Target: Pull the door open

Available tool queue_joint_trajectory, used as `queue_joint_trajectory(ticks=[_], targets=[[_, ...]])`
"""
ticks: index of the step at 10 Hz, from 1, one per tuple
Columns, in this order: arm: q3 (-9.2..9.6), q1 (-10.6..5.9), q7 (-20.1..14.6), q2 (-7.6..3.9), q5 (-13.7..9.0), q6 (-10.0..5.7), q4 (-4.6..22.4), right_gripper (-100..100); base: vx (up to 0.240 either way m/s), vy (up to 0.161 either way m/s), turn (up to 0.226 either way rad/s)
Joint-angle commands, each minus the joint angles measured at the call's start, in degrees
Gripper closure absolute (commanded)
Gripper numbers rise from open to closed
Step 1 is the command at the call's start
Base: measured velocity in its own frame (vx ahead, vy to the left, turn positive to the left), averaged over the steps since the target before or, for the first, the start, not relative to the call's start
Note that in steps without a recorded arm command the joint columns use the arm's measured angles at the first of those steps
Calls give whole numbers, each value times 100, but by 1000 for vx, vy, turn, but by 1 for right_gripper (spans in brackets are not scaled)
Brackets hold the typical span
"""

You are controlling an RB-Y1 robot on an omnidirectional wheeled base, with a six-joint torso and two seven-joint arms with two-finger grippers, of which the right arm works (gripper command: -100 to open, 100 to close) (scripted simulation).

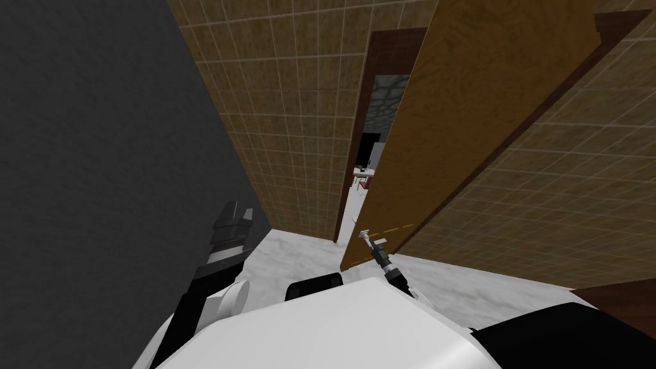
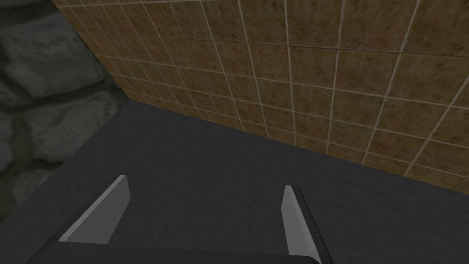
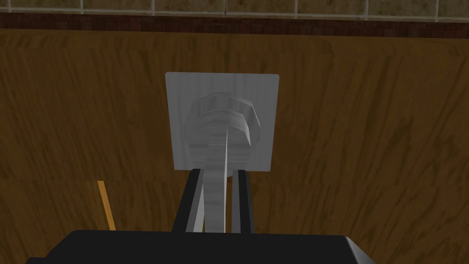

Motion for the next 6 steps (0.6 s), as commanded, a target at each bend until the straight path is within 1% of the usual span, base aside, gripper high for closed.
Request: queue_joint_trajectory(ticks=[1, 2, 3, 4, 5, 6], targets=[[-60, -63, 14, -77, -21, -142, 173, 100, -27, -7, 39], [-90, -1, -13, -115, 7, -274, 224, 100, -128, -40, 233], [-90, -1, -13, -115, 7, -274, 224, 100, -122, -56, 112], [-120, 60, -38, -151, 34, -404, 273, 100, -127, -83, 146], [-73, 40, -21, -90, 41, -338, 217, 100, -61, -34, 56], [-92, 65, -29, -95, 75, -425, 267, 100, -134, -46, 167]])
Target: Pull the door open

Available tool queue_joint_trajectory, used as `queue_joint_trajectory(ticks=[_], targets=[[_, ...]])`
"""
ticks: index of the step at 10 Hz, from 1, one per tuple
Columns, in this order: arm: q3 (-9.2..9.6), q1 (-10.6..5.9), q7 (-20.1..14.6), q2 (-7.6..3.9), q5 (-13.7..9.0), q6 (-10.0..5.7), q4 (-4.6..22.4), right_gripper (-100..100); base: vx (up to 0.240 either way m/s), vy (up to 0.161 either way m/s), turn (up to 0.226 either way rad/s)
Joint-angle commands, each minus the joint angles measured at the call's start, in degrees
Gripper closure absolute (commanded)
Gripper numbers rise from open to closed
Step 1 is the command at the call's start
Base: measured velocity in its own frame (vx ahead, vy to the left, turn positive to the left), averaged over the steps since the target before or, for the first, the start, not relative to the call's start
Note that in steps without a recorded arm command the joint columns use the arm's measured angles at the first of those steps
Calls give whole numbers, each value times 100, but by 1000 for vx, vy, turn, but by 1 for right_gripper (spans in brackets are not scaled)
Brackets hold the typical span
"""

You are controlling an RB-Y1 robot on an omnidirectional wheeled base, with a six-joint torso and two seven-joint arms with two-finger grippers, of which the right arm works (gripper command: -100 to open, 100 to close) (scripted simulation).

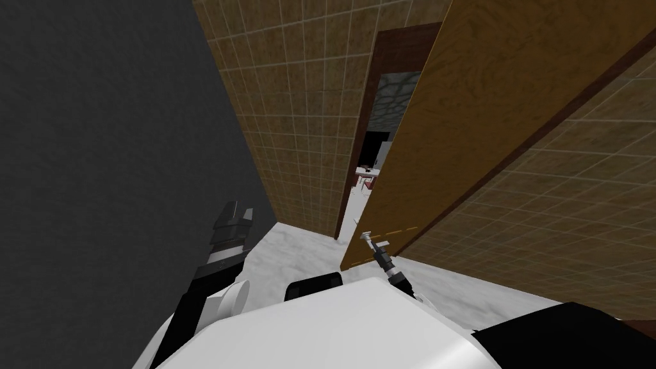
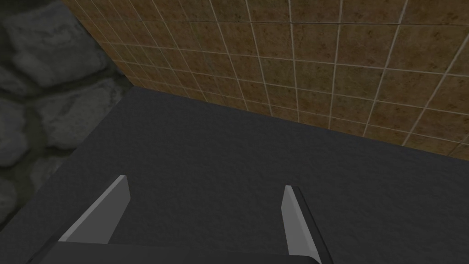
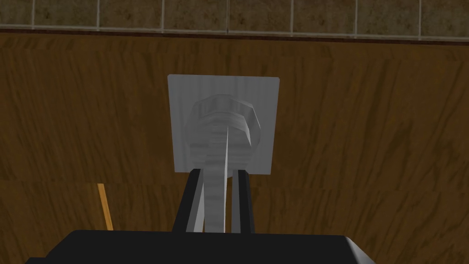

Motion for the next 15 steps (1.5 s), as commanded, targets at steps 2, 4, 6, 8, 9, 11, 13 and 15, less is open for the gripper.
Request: queue_joint_trajectory(ticks=[2, 4, 6, 8, 9, 11, 13, 15], targets=[[-57, 33, -11, -36, 33, -119, 84, 100, -204, -71, 201], [-79, 45, -14, -49, 48, -163, 115, 100, -175, -65, 105], [-135, 75, -24, -81, 86, -278, 193, 100, -218, -91, 179], [-182, 100, -33, -107, 118, -373, 258, 100, -227, -67, 208], [-196, 107, -35, -115, 127, -400, 277, 100, -211, -77, 126], [-153, 148, -54, -58, 165, -344, 188, 100, -127, -38, 106], [-168, 126, -52, -69, 172, -359, 220, 100, -209, -77, 184], [-186, 102, -50, -82, 180, -376, 258, 100, -235, -79, 161]])
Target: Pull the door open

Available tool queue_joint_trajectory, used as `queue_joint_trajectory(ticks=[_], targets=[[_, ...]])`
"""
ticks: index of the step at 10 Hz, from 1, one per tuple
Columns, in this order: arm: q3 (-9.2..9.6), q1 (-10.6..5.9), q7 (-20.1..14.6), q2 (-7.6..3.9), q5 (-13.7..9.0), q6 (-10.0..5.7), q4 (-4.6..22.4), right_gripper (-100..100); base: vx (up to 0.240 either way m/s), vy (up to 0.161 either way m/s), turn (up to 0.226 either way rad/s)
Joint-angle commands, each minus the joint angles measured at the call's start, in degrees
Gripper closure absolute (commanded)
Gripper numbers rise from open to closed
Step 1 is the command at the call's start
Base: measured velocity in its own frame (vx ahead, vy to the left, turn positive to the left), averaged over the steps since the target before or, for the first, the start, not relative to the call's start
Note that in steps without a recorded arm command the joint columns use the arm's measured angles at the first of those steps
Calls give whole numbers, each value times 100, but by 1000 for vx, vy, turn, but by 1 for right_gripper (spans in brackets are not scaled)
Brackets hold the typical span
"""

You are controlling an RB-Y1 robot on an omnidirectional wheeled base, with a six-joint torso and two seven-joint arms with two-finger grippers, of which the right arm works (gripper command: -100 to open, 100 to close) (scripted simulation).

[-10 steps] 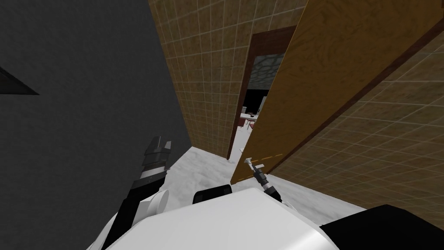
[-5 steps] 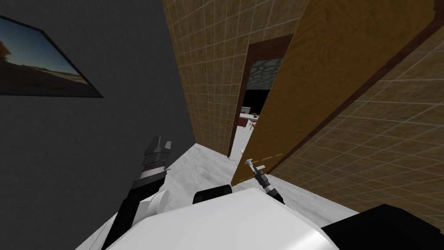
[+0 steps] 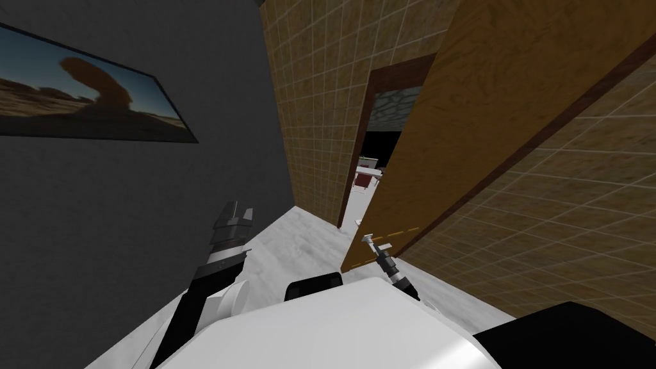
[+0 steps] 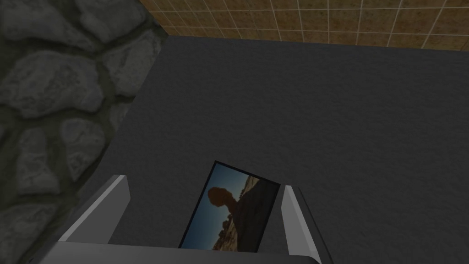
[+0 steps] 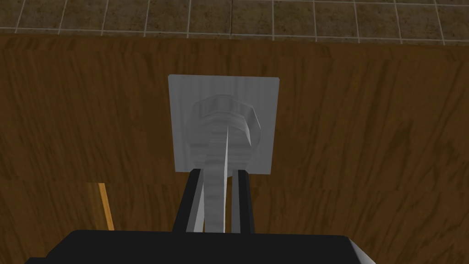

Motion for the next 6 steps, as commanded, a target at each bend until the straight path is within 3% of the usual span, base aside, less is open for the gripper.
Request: queue_joint_trajectory(ticks=[1, 6], targets=[[-32, -3, 2, -25, -5, -8, 34, 100, -201, -55, 137], [-75, -63, 7, -57, 15, -50, 125, 100, -210, -70, 153]])
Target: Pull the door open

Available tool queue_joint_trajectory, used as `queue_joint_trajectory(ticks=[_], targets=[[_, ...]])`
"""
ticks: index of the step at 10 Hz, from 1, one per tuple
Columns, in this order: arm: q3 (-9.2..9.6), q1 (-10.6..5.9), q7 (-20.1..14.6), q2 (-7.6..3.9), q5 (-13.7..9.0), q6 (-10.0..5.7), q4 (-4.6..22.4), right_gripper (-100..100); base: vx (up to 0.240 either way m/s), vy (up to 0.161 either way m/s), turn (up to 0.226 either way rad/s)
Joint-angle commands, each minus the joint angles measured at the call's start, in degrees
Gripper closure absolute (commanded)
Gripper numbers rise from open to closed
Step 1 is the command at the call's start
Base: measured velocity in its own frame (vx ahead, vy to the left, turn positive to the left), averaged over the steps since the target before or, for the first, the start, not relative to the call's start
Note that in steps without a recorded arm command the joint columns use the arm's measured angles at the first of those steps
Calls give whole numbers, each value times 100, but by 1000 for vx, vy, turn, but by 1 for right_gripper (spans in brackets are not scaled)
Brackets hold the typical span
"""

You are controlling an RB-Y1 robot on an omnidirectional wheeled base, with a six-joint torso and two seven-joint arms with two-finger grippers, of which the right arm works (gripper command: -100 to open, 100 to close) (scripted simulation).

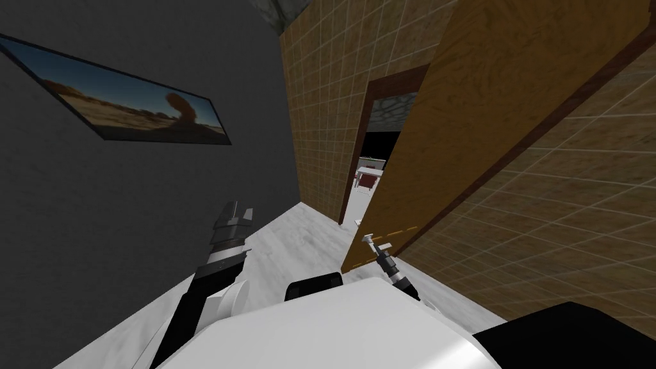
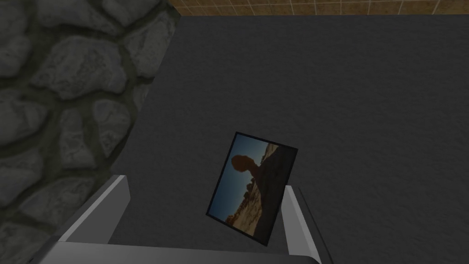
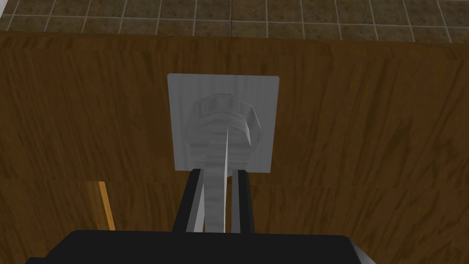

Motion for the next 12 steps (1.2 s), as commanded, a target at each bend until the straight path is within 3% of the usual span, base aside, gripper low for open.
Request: queue_joint_trajectory(ticks=[1, 3, 12], targets=[[-38, -46, 3, -54, -16, -41, 87, 100, -168, -52, 118], [-14, -77, 13, -21, 26, -64, 161, 100, -82, -31, 79], [-136, -141, 3, -61, 120, -142, 271, 100, -196, -72, 160]])
